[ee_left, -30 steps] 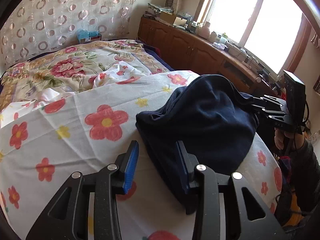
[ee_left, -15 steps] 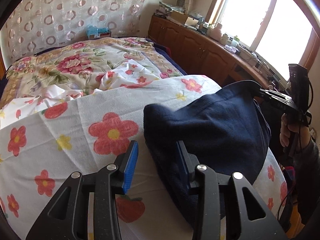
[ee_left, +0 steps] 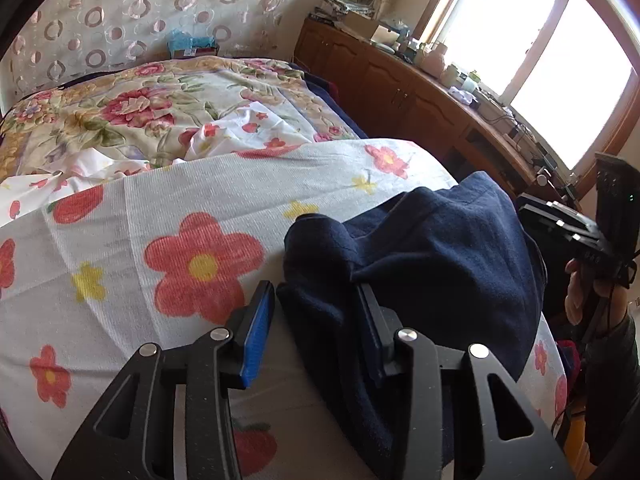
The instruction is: Fold small clothes
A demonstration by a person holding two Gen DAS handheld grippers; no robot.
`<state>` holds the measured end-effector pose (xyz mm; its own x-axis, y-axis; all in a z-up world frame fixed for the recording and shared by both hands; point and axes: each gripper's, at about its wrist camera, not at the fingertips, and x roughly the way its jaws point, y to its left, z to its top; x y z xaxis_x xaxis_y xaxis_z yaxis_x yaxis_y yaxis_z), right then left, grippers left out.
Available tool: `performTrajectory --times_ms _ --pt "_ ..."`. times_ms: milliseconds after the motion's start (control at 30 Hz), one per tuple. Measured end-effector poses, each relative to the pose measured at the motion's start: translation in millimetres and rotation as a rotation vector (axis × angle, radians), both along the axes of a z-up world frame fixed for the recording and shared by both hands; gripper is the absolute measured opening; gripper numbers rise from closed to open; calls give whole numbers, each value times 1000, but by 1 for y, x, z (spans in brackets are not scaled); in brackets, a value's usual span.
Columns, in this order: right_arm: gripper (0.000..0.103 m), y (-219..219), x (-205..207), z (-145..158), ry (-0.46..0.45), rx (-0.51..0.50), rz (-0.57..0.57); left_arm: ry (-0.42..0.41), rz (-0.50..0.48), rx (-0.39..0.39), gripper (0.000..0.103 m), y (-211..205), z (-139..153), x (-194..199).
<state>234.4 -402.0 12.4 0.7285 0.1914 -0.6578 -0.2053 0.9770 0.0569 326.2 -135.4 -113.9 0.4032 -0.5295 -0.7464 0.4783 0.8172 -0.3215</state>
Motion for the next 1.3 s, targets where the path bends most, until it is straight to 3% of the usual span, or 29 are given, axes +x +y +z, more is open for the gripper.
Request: performTrajectory --times_ms 200,500,600,667,733,767,867,1133,1300 --pt "55 -6 25 -13 89 36 -5 0 5 -11 42 1 -1 -1" --pt "55 -11 43 -20 114 112 51 4 2 -47 42 5 -2 -1" --pt "54 -9 45 -23 119 111 69 12 -19 -74 34 5 -4 -1" --pt "41 -7 46 -26 125 121 86 28 -32 -114 20 6 -4 -1" --pt "29 -5 46 -25 128 138 111 22 -36 -116 15 4 -1 -3" --pt "23 -2 45 -24 120 121 116 1 -37 -107 13 3 3 -7" --pt "17 4 34 -16 73 58 108 -65 -40 -108 11 3 21 -21" --pt "16 29 -10 42 -150 58 135 -256 -16 -172 10 33 92 -76" --pt "16 69 -9 70 -225 78 231 -368 75 -196 10 86 132 -104"
